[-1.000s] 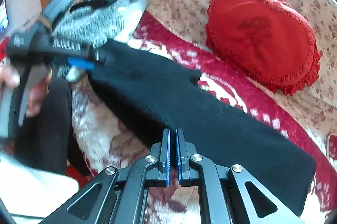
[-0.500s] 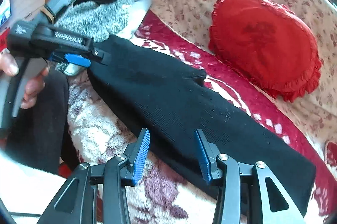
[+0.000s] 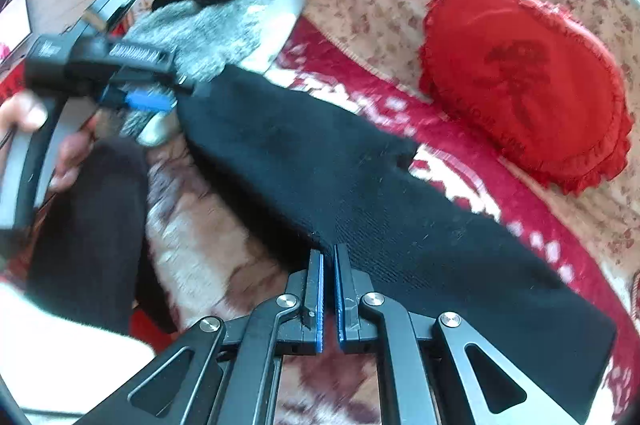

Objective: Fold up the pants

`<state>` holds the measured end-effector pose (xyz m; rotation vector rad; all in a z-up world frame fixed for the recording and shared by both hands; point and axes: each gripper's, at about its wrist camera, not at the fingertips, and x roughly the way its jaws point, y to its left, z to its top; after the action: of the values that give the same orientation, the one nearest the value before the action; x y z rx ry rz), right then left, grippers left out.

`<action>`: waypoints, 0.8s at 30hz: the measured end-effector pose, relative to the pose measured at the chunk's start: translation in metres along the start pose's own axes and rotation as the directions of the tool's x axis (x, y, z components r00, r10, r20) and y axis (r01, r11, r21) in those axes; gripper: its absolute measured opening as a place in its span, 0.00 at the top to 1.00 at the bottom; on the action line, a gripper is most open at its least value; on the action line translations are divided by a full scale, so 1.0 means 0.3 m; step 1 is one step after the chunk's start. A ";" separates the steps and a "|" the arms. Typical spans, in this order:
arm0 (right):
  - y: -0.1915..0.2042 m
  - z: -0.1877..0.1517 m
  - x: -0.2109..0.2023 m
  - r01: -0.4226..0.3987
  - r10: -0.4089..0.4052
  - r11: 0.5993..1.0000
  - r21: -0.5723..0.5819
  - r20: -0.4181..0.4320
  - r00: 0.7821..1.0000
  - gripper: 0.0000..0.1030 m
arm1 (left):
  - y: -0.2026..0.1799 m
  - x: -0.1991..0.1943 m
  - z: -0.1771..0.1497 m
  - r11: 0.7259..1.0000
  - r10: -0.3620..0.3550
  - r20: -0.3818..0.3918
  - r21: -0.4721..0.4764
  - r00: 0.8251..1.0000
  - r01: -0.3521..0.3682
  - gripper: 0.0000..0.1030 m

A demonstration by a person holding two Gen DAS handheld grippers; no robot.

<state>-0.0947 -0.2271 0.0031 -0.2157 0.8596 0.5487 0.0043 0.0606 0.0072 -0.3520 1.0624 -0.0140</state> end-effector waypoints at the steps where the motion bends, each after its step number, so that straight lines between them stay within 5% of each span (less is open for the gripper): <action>1: 0.012 -0.013 0.021 0.002 -0.002 1.000 -0.006 -0.017 1.000 0.96 | 0.005 0.007 0.000 1.000 0.003 -0.006 -0.005 1.000 -0.003 0.26; 7: 0.012 -0.013 0.048 0.014 -0.014 1.000 -0.007 -0.038 0.999 0.90 | 0.022 0.004 0.009 0.999 0.033 0.011 0.001 0.999 -0.033 0.26; 12: -0.098 0.084 -0.028 -0.073 0.064 0.983 0.171 0.059 0.996 0.71 | 0.033 0.024 0.049 0.999 0.053 0.032 -0.005 0.998 -0.053 0.26; 16: -0.170 0.180 0.056 0.030 -0.050 0.964 0.266 0.070 0.996 0.71 | 0.029 0.066 0.061 0.996 0.089 0.033 0.016 0.996 -0.089 0.26; 19: -0.231 0.236 0.177 0.009 -0.018 0.933 0.358 0.021 1.000 0.75 | 0.034 0.104 0.064 0.992 0.123 0.022 0.037 0.992 -0.124 0.26; 20: -0.246 0.247 0.222 0.044 -0.040 0.929 0.368 -0.019 0.999 0.84 | 0.037 0.115 0.064 0.991 0.131 0.016 0.041 0.991 -0.131 0.26; 24: -0.274 0.223 0.299 0.130 -0.117 0.927 0.352 -0.058 0.991 0.85 | 0.054 0.163 0.055 0.983 0.174 -0.008 0.055 0.985 -0.173 0.19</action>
<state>0.0406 -0.2367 -0.0257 0.0516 0.9575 0.2645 0.0401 0.0717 -0.0320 -0.2095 1.0997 0.1104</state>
